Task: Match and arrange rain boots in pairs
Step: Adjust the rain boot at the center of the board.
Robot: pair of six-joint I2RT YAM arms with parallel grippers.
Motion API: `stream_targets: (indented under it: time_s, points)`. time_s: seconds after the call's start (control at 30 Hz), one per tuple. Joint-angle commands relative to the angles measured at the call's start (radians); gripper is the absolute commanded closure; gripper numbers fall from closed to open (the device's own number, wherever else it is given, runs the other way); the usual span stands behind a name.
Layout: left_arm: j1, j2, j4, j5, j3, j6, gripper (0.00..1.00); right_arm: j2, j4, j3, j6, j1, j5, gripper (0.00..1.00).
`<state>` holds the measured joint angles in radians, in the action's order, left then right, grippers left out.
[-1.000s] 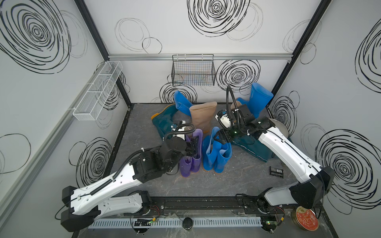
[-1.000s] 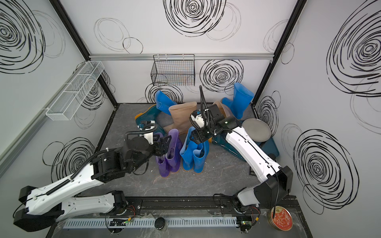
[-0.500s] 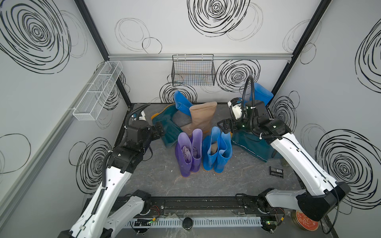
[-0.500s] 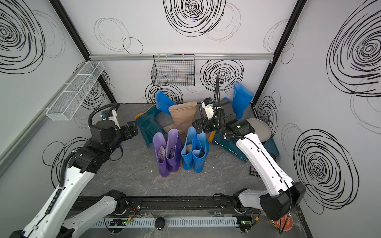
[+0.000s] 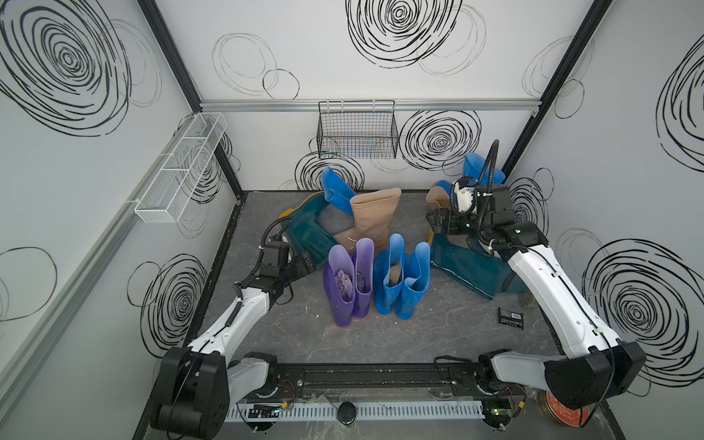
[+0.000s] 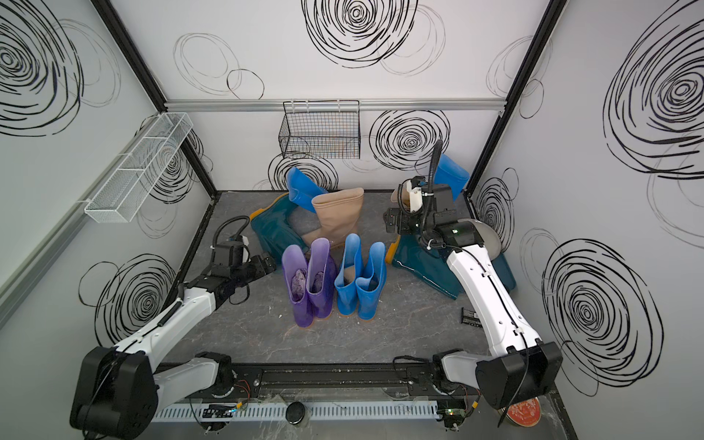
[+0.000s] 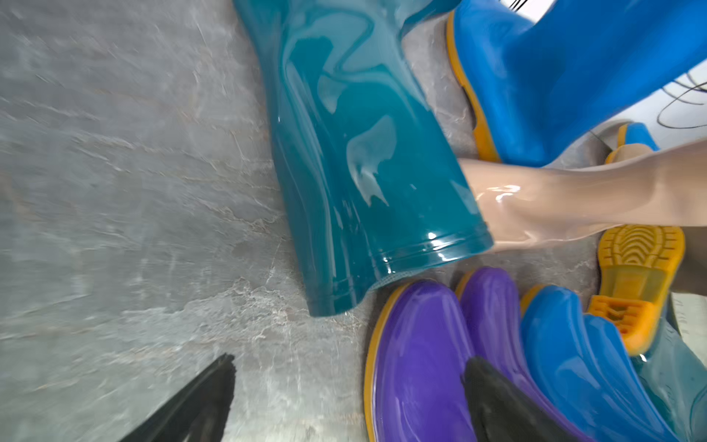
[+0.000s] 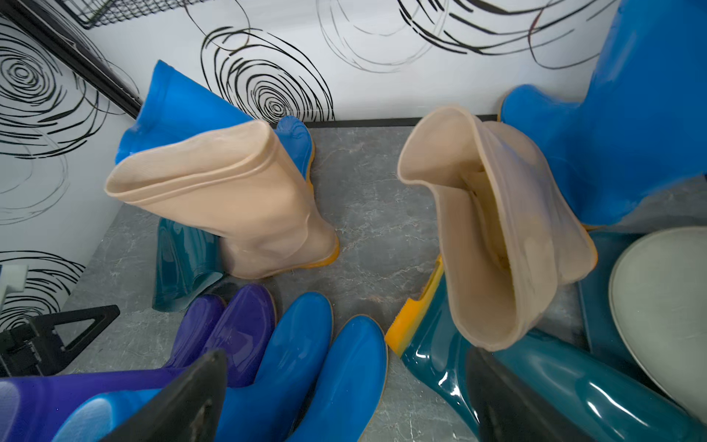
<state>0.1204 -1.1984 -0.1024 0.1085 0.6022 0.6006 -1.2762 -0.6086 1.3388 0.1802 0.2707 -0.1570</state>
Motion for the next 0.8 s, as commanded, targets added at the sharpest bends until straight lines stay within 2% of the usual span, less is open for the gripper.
stream_targets:
  time_s: [0.0, 0.17, 0.23, 0.33, 0.47, 0.53, 0.57, 0.77]
  points:
    - [0.003, -0.093, 0.270, 0.052, -0.031, 0.045, 0.04, -0.001, 0.046, -0.006, 0.005, -0.010, -0.017, 0.00]
    - [0.028, -0.242, 0.426, 0.078, -0.018, 0.080, 0.07, -0.027, 0.048, -0.001, -0.008, -0.014, -0.020, 0.00]
    - [0.028, -0.278, 0.456, 0.082, -0.013, 0.097, 0.14, -0.032, 0.047, -0.006, -0.010, -0.016, -0.025, 0.00]
    - [0.015, -0.322, 0.524, 0.120, -0.008, 0.144, 0.36, -0.038, 0.052, -0.017, -0.011, -0.019, -0.028, 0.00]
    - [0.010, -0.330, 0.529, 0.135, 0.034, 0.161, 0.80, -0.042, 0.057, -0.026, -0.013, -0.020, -0.039, 0.00]
    - [0.005, -0.312, 0.492, 0.137, 0.060, 0.155, 0.97, -0.041, 0.058, -0.024, -0.013, -0.021, -0.043, 0.00]
    - [0.002, -0.292, 0.478, 0.142, 0.071, 0.159, 1.00, -0.037, 0.058, -0.024, -0.015, -0.021, -0.045, 0.00]
    - [-0.029, -0.080, 0.366, 0.080, 0.156, 0.195, 1.00, -0.020, 0.058, -0.027, -0.019, -0.021, -0.054, 0.00]
